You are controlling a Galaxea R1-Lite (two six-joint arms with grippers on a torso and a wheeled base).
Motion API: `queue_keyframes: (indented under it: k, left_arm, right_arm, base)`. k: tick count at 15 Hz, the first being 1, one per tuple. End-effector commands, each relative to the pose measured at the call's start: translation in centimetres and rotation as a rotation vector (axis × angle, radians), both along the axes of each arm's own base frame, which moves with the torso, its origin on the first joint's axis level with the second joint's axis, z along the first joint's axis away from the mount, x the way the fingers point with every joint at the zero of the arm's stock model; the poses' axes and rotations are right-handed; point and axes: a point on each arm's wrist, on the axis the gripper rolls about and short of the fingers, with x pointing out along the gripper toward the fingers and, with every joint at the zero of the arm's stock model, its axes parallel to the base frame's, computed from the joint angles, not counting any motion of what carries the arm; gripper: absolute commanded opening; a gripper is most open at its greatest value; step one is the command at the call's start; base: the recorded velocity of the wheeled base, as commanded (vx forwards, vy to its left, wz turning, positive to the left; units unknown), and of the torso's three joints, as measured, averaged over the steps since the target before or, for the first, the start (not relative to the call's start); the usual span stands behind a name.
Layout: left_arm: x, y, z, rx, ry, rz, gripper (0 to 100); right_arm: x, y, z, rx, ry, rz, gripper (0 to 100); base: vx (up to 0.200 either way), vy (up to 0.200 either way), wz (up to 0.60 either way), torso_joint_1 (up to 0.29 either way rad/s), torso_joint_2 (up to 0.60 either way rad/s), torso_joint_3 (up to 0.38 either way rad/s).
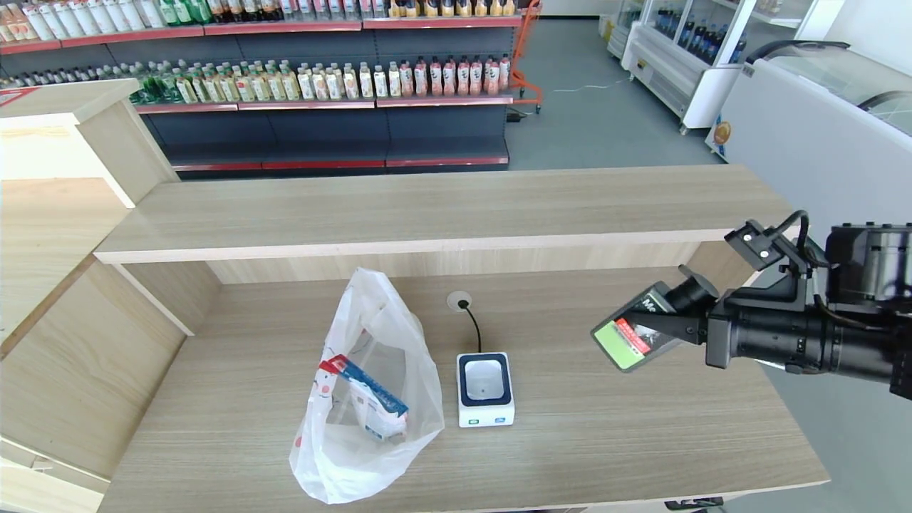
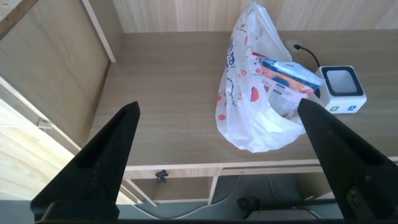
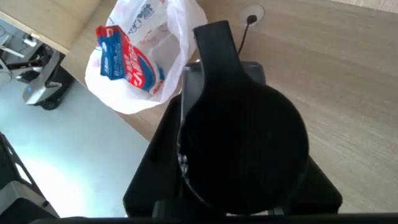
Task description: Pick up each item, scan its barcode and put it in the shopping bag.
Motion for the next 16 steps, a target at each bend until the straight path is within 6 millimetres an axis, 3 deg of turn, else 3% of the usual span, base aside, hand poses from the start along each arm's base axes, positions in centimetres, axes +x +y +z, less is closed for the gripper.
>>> queue_keyframes:
  k: [1, 7, 16]
  left_arm:
    - [0.0, 0.0, 0.0, -0.002, 0.000, 0.000, 100]
    - [0.0, 0.0, 0.0, 0.000, -0.001, 0.000, 100]
    - [0.0, 0.0, 0.0, -0.002, 0.000, 0.000, 100]
  right_arm:
    - [-3.4, -0.6, 1.8, 0.006, -0.047, -0.007, 0]
    - [-4.8, -1.2, 2.8, 0.004, -0.020, -0.026, 0]
    - [-5.0, -2.2, 2.1, 0.047, 0.074, -0.089, 0]
  base:
    - [-0.200, 0.000, 0.00, -0.002, 0.00, 0.012]
    - [-0.033, 0.000, 0.00, 0.000, 0.00, 0.000]
    - [0.000, 0.200, 0.00, 0.009, 0.00, 0.000]
